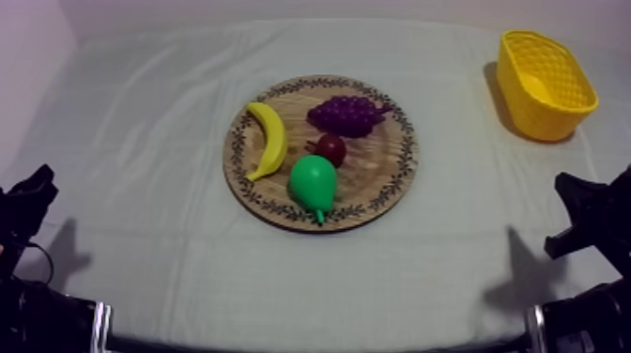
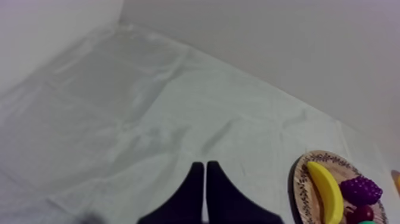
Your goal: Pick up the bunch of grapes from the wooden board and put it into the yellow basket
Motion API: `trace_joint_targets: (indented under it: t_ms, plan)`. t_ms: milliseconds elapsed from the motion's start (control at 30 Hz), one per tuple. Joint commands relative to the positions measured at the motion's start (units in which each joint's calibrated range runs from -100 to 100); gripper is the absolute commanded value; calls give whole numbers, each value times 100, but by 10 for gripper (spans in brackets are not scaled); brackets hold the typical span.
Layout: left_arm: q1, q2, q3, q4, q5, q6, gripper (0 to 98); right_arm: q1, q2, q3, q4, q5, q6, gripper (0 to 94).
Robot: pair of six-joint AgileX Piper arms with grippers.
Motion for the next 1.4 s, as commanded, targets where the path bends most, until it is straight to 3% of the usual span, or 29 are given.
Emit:
trace_joint_targets:
  t_ms: [0,633,900,1100,1367]
  plan:
    - [-1,3,0,-2,1,-1,1,1,-3,0,3,2,2,3]
    - [-1,3,0,-2,1,-1,1,11,13,4,-15,-74,33,3]
    - [-1,3,0,-2,1,-1,1,15,1189,-679,-61,-217,519,5]
    - [-1,3,0,-2,1,-4,1,12,2716,-2320,-447,-47,832,12]
    - [-1,3,0,-2,1,-2,1,-154,4651,-4936,-1159,909,1422,16]
